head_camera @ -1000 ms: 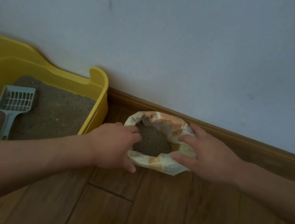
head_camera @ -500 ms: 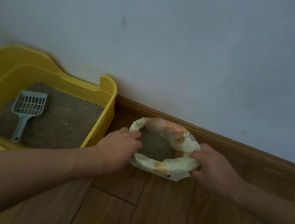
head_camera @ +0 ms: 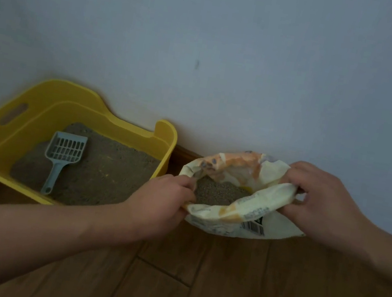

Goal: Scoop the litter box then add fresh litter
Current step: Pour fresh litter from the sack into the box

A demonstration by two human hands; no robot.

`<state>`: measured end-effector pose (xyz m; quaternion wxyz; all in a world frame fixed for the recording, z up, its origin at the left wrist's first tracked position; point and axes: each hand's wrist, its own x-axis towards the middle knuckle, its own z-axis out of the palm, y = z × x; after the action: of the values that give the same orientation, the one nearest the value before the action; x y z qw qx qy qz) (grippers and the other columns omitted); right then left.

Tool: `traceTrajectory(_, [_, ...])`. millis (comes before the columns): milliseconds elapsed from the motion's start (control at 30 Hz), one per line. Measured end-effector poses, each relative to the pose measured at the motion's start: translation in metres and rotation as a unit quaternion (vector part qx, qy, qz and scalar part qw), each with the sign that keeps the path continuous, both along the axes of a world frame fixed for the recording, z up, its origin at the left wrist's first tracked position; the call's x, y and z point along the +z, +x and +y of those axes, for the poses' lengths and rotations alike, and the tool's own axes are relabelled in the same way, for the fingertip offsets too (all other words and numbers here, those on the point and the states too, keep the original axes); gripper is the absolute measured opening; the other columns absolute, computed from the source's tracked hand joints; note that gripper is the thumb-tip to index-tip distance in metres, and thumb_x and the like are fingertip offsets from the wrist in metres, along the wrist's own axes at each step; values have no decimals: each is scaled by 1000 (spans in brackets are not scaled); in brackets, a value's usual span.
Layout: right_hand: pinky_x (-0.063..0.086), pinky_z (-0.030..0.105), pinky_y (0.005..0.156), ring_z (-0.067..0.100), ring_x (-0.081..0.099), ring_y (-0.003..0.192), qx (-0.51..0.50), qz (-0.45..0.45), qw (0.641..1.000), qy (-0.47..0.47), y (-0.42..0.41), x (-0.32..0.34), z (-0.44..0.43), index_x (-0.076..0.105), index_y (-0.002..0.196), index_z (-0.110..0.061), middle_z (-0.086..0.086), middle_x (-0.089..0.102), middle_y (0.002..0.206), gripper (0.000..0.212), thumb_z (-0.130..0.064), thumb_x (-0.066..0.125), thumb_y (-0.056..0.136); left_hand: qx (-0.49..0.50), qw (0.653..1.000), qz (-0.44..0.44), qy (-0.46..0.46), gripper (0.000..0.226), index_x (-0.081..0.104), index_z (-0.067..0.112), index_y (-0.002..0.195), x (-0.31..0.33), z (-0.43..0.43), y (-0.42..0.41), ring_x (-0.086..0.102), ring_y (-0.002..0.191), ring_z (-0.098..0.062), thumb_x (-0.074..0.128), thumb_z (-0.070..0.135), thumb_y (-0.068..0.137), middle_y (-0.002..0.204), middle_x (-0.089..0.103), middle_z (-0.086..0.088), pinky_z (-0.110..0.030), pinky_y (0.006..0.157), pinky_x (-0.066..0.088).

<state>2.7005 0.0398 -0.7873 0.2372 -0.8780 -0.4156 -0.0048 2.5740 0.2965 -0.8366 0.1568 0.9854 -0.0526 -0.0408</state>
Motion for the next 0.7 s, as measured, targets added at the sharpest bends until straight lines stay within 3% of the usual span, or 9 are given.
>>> traceTrajectory(167, [45,36,58,12,53,67,5,-26,999,34,-8,28,22,61,73,-18,-7,55,76,31,0,85,62,32,998,-45,-26,28,73,27,111,19,15,-13,59,101,-15,63,22,85,111,58,10,-35,86,49])
traceTrajectory(333, [38,23,60,14,49,69,25,-43,997,61,-17,49,51,58,75,-21,-8,53,78,36,7,78,62,83,991,-86,-56,29,73,28,113,23,33,-27,59,103,-12,66,26,86,115,57,12,-30,87,48])
traceTrajectory(533, [37,25,58,15,45,67,46,-65,994,81,-23,59,96,56,80,-22,-8,51,78,38,8,72,62,140,982,-95,-82,26,74,31,112,15,57,-37,60,99,-12,68,30,86,112,55,15,-35,84,51])
traceTrajectory(700, [39,28,59,19,48,68,55,-70,992,91,-32,62,130,58,83,-20,-4,53,78,34,7,68,64,156,978,-98,-102,23,74,34,110,7,77,-45,58,99,-6,68,32,88,113,55,18,-30,83,49])
